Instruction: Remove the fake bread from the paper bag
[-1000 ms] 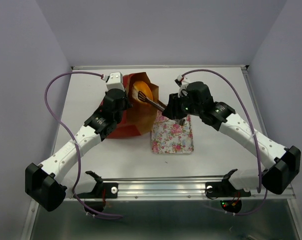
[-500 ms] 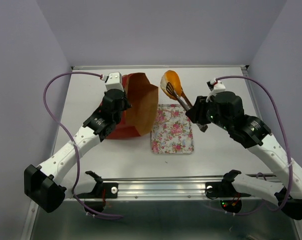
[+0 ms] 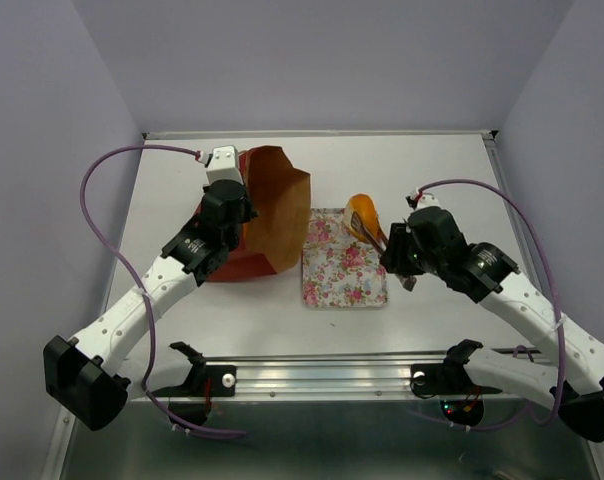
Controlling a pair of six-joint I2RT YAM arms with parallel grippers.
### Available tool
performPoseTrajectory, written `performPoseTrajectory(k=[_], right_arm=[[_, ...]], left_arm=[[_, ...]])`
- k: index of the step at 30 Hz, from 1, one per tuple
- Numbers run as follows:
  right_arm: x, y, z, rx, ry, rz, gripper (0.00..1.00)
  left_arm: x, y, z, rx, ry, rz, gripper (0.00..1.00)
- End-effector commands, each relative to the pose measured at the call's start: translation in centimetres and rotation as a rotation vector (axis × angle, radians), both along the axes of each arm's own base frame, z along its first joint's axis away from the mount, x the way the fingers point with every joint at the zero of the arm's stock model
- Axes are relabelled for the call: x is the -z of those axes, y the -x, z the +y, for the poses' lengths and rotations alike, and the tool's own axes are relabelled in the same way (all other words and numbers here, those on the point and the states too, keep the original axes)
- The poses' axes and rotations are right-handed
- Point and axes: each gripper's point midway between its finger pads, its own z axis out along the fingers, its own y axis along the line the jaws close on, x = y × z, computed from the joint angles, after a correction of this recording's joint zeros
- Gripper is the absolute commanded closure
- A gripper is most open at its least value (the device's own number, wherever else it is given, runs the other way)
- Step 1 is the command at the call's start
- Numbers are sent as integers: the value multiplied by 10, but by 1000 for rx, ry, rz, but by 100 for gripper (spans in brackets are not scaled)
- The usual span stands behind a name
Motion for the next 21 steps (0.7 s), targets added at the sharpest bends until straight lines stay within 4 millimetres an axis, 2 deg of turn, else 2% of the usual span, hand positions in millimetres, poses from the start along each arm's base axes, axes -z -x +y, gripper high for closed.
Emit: performPoseTrajectory(k=[1, 5, 11, 16, 18, 21], right_arm=[[6, -1, 25, -57, -109, -6, 99], [8, 2, 57, -181, -222, -3, 99], [11, 4, 76, -254, -289, 4, 99], [32, -1, 69, -183, -277, 12, 99], [46, -1, 64, -158, -257, 28, 99], [62, 0, 56, -124, -223, 47, 92]], left_arm=[[-33, 3, 10, -41, 29, -86, 100], [-34, 4, 9, -33, 35, -89, 100], [-31, 3, 6, -26, 37, -80, 100], [-33, 4, 7, -26, 42, -85, 100], [-33, 4, 7, -26, 39, -84, 100], [-32, 3, 6, -25, 35, -80, 100]])
